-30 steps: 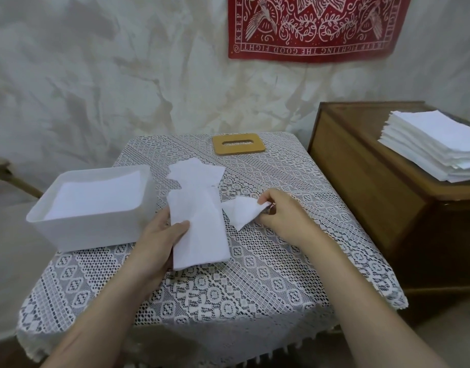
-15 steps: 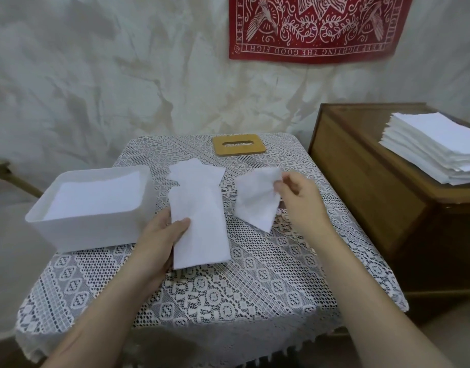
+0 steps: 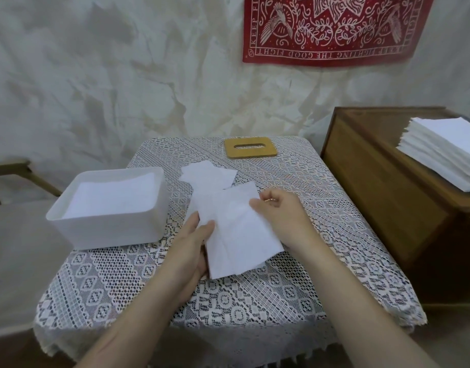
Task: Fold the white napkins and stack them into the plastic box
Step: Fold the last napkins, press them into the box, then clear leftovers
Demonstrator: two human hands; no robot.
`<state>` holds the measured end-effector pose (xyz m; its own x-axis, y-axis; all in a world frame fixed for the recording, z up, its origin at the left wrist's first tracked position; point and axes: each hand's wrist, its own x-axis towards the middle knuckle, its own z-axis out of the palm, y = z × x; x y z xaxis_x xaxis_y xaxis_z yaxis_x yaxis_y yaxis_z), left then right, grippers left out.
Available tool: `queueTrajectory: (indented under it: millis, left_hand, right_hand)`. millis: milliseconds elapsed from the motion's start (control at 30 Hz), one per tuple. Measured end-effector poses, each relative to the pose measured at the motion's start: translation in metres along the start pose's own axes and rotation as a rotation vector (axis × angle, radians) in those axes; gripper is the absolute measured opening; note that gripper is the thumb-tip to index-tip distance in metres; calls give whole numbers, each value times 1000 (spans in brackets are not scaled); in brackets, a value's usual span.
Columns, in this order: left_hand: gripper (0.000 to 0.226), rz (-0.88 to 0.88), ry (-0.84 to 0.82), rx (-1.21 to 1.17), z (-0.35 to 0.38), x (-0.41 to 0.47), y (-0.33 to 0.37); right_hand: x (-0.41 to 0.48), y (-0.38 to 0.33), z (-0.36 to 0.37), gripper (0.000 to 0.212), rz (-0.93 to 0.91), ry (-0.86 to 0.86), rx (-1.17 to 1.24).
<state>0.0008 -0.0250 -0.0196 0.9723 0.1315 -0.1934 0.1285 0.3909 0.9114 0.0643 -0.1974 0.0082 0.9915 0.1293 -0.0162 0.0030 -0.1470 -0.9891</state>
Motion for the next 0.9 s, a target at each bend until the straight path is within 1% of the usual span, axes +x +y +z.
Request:
queueTrajectory:
  millis: [33, 100, 233, 467, 533, 600, 633, 700, 767, 900]
  left_hand:
    - [31, -5, -2, -14, 2, 0, 0]
    - [25, -5, -2, -20, 4, -1, 0]
    - [24, 11, 21, -34, 6, -2, 1]
    - [29, 55, 19, 48, -4, -4, 2]
    - [28, 53, 29, 50, -7, -4, 3]
    - [28, 43, 42, 49, -11, -3, 4]
    - [28, 33, 42, 54, -13, -2, 5]
    - [32, 8, 21, 77, -17, -3, 5]
    - [36, -22, 30, 107, -23, -5, 6]
    - [32, -76, 78, 151, -41, -10, 13]
  right_hand:
    - [0, -1, 3, 11, 7, 2, 57]
    - [1, 1, 9, 11, 4, 16, 70]
    - [2, 6, 21, 14, -12, 38, -4]
    - [1, 6, 29, 14, -118, 74, -173]
    - [1, 2, 25, 18, -68, 27, -232]
    - [0, -1, 20, 24, 74, -105, -184]
    - [-1, -2, 18, 24, 137, -181, -158]
    - [-3, -1, 20, 18, 175, -281, -122]
    - [-2, 2, 25, 11, 150, -291, -110]
    - [21, 8, 29, 9, 89, -202, -218]
